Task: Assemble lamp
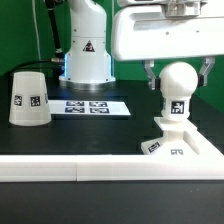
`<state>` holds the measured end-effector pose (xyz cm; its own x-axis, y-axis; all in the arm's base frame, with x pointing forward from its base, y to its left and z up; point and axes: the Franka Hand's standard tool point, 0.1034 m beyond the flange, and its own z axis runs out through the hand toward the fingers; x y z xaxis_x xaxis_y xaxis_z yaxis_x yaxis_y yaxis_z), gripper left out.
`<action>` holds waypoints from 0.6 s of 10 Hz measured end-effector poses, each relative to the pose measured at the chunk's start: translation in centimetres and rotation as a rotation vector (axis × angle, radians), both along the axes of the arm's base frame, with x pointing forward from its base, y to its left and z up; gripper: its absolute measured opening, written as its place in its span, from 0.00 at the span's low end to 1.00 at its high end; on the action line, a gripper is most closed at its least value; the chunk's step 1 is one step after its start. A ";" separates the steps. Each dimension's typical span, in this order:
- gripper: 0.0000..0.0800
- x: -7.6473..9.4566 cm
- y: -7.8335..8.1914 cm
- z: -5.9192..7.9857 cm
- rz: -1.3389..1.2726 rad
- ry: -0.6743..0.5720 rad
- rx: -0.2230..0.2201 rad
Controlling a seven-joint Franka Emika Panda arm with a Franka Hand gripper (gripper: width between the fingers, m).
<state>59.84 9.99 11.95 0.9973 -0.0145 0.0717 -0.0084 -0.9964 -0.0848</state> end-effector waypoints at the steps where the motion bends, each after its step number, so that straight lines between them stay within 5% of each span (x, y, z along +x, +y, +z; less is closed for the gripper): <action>1: 0.73 0.0 0.0 0.0 -0.104 0.008 0.008; 6: 0.73 -0.2 -0.1 0.0 -0.554 0.052 0.048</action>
Offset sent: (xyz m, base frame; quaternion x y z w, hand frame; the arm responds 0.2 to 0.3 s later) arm -0.0082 -0.0024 0.0015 -0.0063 -0.0184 0.2855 0.9582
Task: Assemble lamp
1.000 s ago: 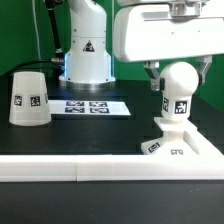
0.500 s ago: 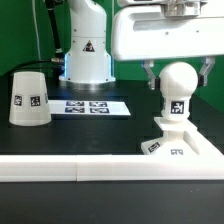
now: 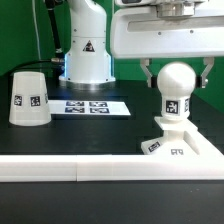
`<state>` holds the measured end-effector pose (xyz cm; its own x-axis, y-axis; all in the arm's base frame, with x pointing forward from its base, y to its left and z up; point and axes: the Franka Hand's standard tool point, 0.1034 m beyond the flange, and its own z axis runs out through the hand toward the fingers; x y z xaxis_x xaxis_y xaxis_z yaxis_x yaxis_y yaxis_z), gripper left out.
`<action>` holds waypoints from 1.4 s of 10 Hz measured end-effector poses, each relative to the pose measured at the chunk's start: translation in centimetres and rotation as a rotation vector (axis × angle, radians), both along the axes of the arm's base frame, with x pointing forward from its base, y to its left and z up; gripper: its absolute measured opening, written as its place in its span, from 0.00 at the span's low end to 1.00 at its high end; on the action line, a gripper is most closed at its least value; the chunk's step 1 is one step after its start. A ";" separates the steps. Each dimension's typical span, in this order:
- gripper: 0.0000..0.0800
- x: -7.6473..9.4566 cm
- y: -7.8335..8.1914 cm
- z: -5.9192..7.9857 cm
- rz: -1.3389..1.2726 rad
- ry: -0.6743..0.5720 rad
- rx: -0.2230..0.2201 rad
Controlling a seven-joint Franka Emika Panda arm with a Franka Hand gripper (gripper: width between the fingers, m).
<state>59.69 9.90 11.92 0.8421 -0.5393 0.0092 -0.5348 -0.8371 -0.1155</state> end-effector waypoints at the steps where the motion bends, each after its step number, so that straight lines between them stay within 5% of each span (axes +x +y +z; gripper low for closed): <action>1: 0.73 -0.1 0.1 0.0 -0.079 0.009 0.014; 9: 0.73 -0.2 0.7 -0.1 -0.576 0.091 0.139; 11: 0.73 -0.2 0.8 -0.1 -0.567 0.091 0.140; 12: 0.85 -0.2 0.8 -0.1 -0.525 0.085 0.137; 14: 0.87 -0.2 0.7 -0.3 -0.341 0.058 0.105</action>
Offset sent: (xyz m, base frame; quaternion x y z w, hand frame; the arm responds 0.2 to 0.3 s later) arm -0.0020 0.0002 -0.0029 -0.0196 -0.0220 0.1834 0.9826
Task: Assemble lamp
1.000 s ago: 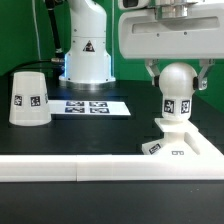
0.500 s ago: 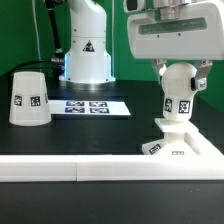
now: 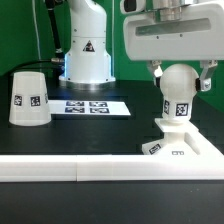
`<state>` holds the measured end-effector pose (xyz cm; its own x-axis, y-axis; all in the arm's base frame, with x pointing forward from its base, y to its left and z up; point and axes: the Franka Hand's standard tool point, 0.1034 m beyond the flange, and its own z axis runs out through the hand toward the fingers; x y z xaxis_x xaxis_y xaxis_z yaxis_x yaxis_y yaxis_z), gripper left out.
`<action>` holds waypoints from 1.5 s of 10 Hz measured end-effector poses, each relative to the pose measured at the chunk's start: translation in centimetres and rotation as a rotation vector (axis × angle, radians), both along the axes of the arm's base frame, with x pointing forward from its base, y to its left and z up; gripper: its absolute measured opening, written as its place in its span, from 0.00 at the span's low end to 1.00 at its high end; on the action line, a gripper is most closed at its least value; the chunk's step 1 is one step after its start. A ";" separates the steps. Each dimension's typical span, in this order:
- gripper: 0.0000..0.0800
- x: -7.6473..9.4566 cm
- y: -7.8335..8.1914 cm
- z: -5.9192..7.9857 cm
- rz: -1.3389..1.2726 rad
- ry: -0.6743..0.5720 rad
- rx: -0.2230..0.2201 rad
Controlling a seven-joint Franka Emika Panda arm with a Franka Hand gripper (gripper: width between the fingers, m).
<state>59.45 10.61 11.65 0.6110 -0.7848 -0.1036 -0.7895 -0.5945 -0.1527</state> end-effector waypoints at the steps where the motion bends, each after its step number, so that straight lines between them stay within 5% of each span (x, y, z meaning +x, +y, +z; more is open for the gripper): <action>1: 0.87 0.0 0.1 0.0 0.154 -0.025 -0.027; 10: 0.87 0.3 -0.1 0.1 1.008 -0.139 -0.100; 15: 0.87 0.6 -0.1 -0.4 1.422 -0.146 -0.101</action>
Offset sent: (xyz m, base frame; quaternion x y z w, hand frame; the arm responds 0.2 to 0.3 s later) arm 0.0000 0.0000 0.0000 0.0000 0.0000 -0.1938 0.9810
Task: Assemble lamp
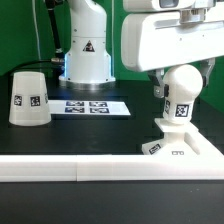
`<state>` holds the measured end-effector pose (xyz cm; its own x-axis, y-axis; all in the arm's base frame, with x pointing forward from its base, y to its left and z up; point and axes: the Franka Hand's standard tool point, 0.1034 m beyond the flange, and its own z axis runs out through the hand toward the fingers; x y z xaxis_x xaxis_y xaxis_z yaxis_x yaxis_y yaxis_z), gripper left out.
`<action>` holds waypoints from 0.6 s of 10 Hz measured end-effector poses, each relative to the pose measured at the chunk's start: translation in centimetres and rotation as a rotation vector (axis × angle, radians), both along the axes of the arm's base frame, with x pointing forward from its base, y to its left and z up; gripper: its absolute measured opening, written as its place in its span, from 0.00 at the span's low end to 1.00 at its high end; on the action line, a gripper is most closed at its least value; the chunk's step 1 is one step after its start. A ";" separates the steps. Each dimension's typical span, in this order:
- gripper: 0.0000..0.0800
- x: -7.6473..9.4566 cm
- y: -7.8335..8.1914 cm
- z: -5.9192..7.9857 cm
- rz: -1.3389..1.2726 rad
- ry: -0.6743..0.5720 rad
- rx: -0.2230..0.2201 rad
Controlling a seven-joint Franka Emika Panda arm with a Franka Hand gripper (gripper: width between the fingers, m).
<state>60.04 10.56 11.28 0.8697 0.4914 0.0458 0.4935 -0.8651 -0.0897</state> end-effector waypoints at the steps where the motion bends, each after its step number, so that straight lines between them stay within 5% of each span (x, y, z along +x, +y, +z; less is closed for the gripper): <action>1: 0.87 0.0 -0.1 0.0 0.079 -0.008 -0.002; 6: 0.87 0.6 -0.3 -0.5 0.536 -0.028 -0.026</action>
Offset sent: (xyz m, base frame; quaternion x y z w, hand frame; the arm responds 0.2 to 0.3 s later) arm 0.0165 0.0078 0.0016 0.0276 -0.0093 -0.2828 0.9587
